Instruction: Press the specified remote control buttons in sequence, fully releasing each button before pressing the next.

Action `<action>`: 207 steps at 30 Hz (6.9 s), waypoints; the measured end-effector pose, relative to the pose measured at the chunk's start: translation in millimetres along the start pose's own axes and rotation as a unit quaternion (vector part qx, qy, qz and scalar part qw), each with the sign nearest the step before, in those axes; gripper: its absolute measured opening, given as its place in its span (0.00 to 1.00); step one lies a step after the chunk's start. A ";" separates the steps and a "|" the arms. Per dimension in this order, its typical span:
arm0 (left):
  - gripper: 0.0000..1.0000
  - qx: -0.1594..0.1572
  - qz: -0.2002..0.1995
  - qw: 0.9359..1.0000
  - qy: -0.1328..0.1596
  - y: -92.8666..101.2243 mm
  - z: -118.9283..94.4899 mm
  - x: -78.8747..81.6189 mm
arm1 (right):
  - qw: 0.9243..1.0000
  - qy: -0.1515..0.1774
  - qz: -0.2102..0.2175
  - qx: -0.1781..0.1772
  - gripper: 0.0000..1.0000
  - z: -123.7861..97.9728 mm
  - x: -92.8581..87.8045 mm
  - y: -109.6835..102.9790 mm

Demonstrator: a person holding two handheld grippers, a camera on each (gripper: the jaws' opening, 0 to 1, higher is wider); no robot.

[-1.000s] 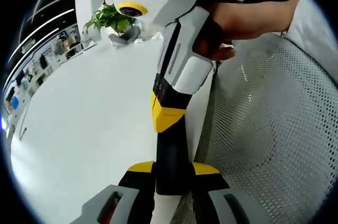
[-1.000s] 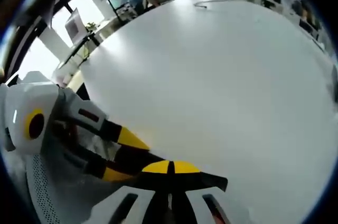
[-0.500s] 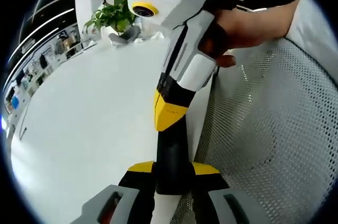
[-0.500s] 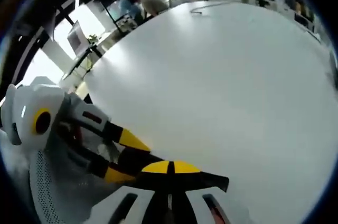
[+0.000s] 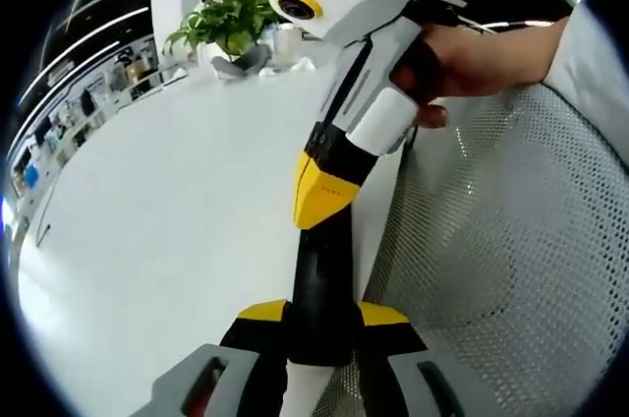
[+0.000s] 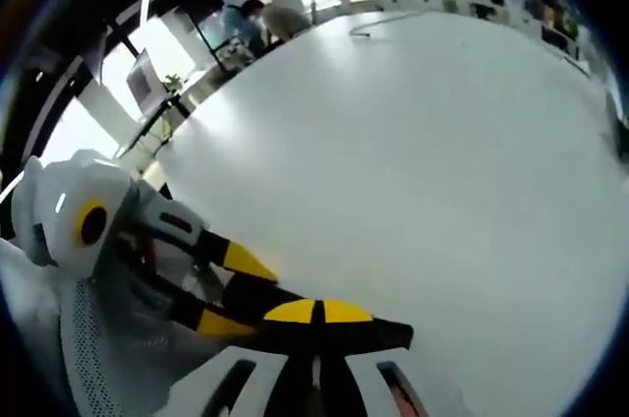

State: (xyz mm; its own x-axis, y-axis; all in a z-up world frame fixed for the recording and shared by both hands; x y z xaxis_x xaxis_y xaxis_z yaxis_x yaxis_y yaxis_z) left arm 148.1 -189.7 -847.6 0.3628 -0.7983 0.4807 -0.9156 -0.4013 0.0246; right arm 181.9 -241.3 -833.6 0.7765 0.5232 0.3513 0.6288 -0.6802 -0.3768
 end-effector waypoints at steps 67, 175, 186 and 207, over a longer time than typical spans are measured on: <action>0.25 -0.002 0.018 0.999 0.027 -3.6 3.1 4.3 | 0.998 -0.014 -0.054 -0.029 0.00 2.4 -8.0 -6.1; 0.24 -0.001 0.020 0.999 0.036 -3.0 3.9 7.0 | 0.995 -0.047 -0.072 -0.048 0.00 -1.0 -19.0 -7.0; 0.24 -0.001 0.021 0.999 0.035 -3.0 3.9 6.9 | 0.995 -0.046 -0.077 -0.050 0.00 -1.0 -19.3 -7.4; 0.24 -0.001 0.020 0.999 0.037 -2.9 3.8 7.0 | 0.994 -0.050 -0.081 -0.050 0.00 -1.7 -21.9 -7.8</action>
State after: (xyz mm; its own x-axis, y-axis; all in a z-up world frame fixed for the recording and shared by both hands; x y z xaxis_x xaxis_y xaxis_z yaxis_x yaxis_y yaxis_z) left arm 154.0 -195.8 -847.7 0.3125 -0.7780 0.5450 -0.9295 -0.3688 0.0065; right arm 159.9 -248.3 -836.9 0.6681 0.6759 0.3110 0.7431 -0.6272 -0.2334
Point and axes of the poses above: the point that each gripper's makers call its tool centre point, and the gripper's own axes: z roughly forward along the fingers, y roughly to its right, x roughly out of its top, the point moved 2 cm from there along -z, roughly backward along the fingers, and after that the axes turned 11 degrees about -y, right-handed, at the moved point
